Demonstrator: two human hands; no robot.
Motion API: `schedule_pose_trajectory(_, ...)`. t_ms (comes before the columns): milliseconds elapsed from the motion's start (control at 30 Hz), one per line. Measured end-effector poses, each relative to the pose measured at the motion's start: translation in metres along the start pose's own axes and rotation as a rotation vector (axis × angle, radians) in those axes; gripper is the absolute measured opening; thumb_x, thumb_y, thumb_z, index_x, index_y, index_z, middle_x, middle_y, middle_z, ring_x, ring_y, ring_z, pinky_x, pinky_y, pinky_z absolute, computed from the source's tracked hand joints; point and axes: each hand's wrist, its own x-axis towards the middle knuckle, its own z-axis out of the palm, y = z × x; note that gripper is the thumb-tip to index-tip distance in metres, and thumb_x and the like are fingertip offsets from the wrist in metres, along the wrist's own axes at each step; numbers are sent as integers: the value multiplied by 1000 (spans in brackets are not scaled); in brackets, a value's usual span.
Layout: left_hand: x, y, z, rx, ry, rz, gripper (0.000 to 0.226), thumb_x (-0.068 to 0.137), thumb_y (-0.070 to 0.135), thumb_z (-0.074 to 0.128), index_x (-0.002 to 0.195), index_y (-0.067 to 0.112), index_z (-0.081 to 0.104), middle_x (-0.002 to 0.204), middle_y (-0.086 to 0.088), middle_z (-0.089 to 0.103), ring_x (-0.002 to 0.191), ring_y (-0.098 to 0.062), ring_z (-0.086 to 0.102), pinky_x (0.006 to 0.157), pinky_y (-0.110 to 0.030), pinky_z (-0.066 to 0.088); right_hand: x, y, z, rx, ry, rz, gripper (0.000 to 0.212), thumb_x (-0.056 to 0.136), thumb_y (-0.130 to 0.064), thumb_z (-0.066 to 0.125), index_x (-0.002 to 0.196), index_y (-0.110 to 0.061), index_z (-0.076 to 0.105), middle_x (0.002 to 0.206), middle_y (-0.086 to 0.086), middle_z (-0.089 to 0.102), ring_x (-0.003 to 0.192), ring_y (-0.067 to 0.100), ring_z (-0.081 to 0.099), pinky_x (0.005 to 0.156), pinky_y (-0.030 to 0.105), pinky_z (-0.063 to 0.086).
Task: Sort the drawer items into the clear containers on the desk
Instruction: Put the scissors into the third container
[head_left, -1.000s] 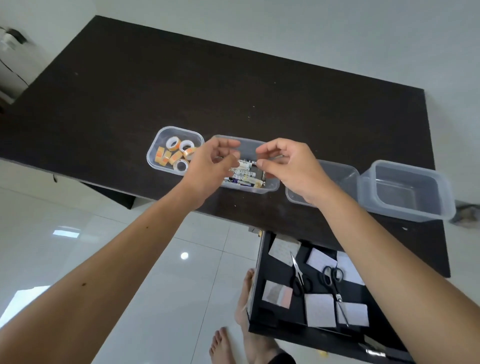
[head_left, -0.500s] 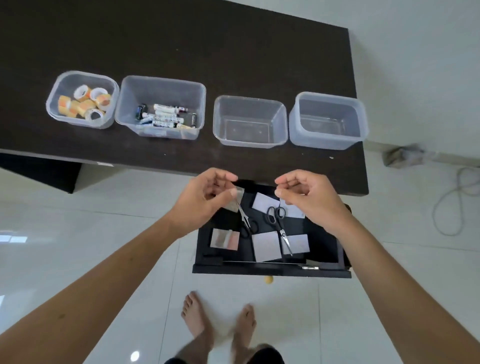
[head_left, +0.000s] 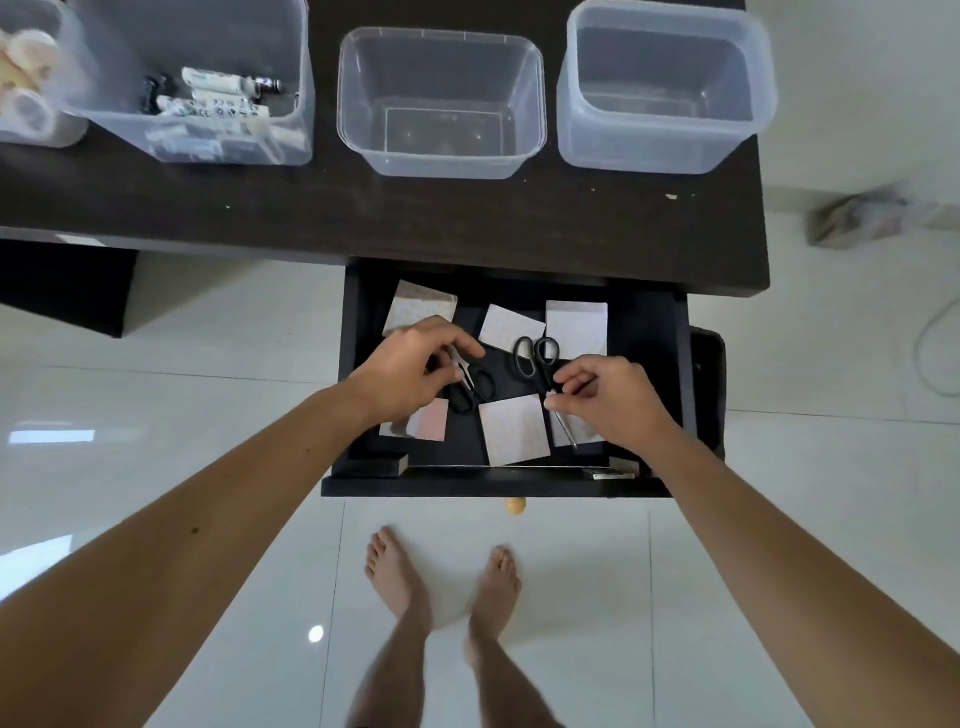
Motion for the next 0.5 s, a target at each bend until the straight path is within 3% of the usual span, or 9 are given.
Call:
schedule_pose_trajectory(200, 13, -11, 5, 217, -111, -44, 47, 94, 12, 78, 134, 31, 63, 119, 9, 48, 85, -6, 58, 92, -22, 49, 11, 15, 11, -60, 42, 6, 29, 74, -27, 97, 95, -16, 82, 83, -4, 76, 80, 8, 72, 84, 24, 61)
schedule_pose_trajectory(333, 13, -12, 9, 380, -132, -42, 48, 96, 21, 76, 140, 30, 58, 119, 13, 41, 104, -11, 53, 98, -27, 46, 10, 18, 9, -37, 30, -9, 14, 81, -24, 92, 88, -22, 80, 83, -4, 76, 78, 6, 70, 76, 21, 57)
schedule_pose_trajectory(500, 13, -9, 11, 516, -113, -25, 49, 97, 32, 74, 142, 31, 55, 133, 4, 51, 114, -20, 60, 98, -37, 52, 4, 21, 3, 41, 0, -7, 11, 85, -25, 89, 92, -21, 80, 88, -4, 77, 83, 7, 70, 76, 17, 54)
